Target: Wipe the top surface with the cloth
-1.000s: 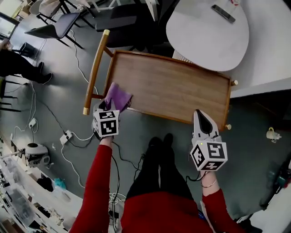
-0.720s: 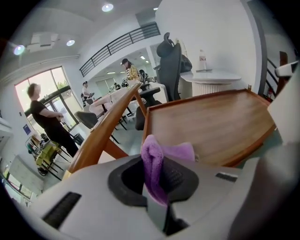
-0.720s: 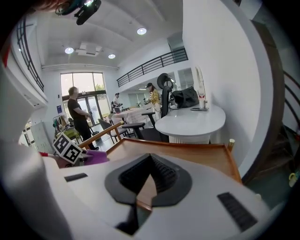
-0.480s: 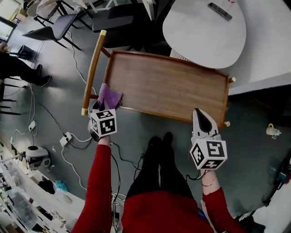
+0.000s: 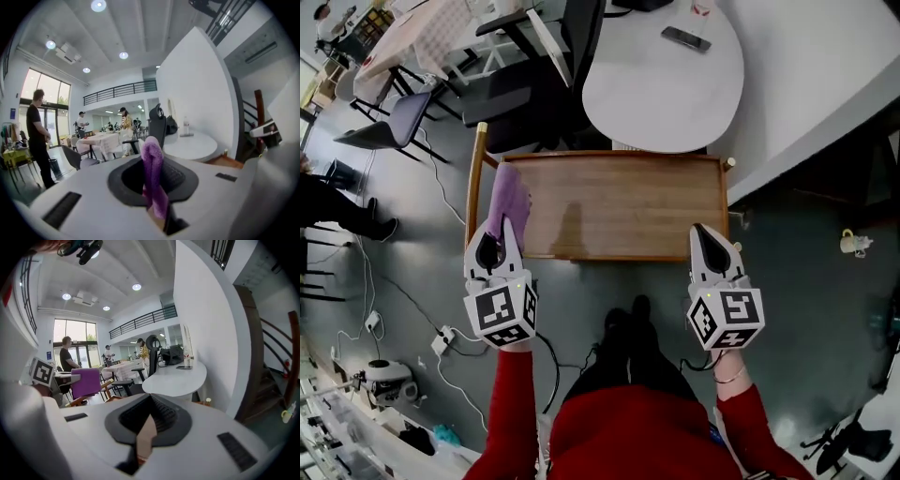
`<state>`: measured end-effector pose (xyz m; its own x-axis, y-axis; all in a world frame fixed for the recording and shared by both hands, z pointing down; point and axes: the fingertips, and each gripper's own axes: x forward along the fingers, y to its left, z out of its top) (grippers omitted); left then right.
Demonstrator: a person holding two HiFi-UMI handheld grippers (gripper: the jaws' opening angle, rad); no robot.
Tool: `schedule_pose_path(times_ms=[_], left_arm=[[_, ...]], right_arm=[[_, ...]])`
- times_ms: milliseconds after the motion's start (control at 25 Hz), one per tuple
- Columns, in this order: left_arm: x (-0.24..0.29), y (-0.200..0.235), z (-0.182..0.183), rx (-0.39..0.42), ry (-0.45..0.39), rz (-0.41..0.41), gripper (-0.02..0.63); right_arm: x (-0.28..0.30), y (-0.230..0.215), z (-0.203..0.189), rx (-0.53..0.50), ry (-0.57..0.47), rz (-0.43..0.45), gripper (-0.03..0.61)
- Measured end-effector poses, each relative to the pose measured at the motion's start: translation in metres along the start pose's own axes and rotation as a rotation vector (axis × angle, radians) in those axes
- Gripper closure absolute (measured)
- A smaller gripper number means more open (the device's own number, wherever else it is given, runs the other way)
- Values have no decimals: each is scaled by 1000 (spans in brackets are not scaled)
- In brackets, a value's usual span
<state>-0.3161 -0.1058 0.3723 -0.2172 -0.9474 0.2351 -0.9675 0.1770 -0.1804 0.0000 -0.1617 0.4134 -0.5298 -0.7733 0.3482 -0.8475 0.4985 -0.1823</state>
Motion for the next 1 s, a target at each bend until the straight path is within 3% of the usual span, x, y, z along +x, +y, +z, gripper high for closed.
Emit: schedule_pose_path(times_ms=[200,480,1000], left_arm=[[-11,-63,40,-47,-122,-161,563],[-19,-132,41,-65,-134,-343,563],[-23,-151,35,-63,-120,-374,563]], right_arm=[[-17,2,23,-16,-75,-6,567],[-30,12,52,-61,-157,7,566],[-29,37,73,-152,-194,81,568]])
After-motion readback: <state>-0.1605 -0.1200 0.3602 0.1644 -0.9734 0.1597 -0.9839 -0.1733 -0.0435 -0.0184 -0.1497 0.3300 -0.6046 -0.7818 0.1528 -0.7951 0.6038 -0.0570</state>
